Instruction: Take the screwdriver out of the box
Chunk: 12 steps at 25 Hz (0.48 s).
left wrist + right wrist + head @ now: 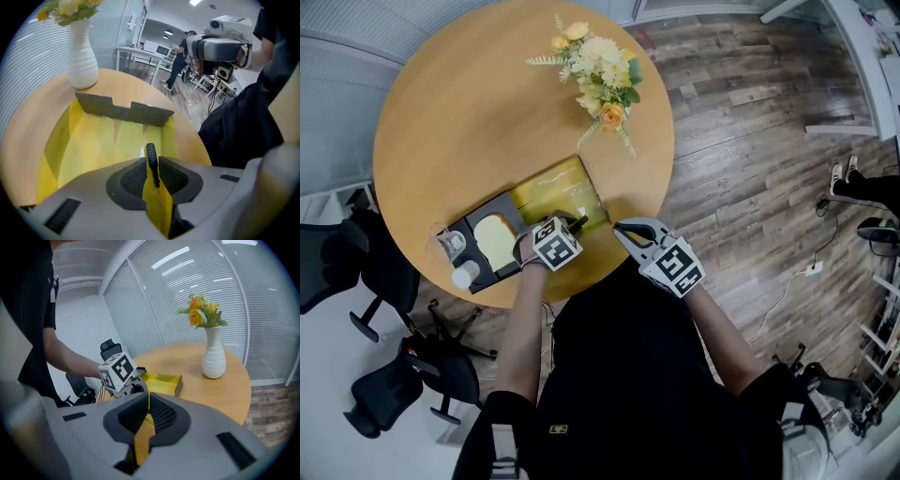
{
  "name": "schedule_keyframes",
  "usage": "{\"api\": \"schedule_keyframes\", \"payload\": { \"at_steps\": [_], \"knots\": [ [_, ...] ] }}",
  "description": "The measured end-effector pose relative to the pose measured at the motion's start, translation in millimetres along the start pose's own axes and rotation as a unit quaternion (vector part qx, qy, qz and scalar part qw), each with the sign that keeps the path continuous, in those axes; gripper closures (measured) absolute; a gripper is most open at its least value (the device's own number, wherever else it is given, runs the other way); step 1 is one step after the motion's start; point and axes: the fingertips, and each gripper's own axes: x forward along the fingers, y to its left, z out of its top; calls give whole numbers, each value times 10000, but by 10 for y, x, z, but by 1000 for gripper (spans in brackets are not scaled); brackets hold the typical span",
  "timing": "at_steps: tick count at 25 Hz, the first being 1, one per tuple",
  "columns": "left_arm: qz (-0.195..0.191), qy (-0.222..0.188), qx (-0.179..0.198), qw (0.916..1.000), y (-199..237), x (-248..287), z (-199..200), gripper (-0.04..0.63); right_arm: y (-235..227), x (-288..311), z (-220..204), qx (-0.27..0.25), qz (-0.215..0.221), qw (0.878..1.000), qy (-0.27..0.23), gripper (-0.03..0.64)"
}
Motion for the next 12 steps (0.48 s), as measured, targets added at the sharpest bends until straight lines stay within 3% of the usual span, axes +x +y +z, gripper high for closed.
{"api": "schedule_keyframes", "payload": {
  "at_steps": [12],
  "knots": [
    [181,169,183,9995,25,64,91,520,33,-12,-61,-3,-24,10000,57,607]
  ]
}}
